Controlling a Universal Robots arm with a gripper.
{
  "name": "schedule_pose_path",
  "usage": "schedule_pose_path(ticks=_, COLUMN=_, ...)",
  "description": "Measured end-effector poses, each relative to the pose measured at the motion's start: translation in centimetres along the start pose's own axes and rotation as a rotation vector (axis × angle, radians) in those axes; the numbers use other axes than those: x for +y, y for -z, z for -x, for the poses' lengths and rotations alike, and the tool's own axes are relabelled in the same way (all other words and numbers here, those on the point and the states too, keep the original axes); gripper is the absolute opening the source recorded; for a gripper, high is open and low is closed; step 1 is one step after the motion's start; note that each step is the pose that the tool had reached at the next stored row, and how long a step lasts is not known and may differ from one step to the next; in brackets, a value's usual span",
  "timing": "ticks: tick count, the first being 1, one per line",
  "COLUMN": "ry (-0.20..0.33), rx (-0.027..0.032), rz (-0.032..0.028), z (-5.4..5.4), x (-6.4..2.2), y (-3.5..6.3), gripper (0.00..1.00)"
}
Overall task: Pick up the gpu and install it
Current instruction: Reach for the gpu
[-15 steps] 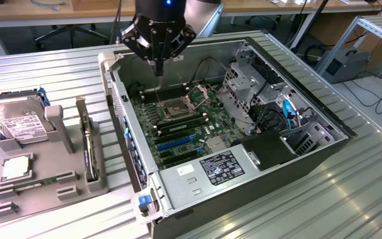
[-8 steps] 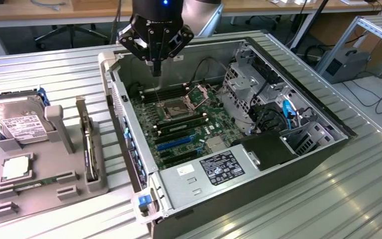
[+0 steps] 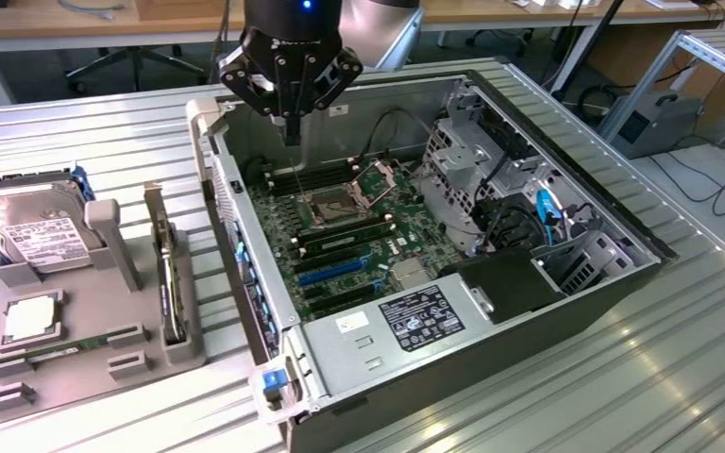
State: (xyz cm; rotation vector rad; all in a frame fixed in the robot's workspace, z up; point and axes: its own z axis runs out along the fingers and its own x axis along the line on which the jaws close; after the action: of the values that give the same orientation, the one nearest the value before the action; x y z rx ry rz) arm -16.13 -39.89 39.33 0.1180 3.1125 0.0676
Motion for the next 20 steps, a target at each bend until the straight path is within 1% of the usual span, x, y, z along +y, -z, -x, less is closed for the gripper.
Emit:
schedule_pose_path(ticks=14, ry=0.0, rx=0.0, rz=0.0, z=-0.9, x=-0.07, y=0.03, gripper=0.11)
schedule_pose_path(ticks=20, ry=0.0, rx=0.0, rz=0.0, z=-1.6, x=-0.12, y=0.04, gripper=0.11)
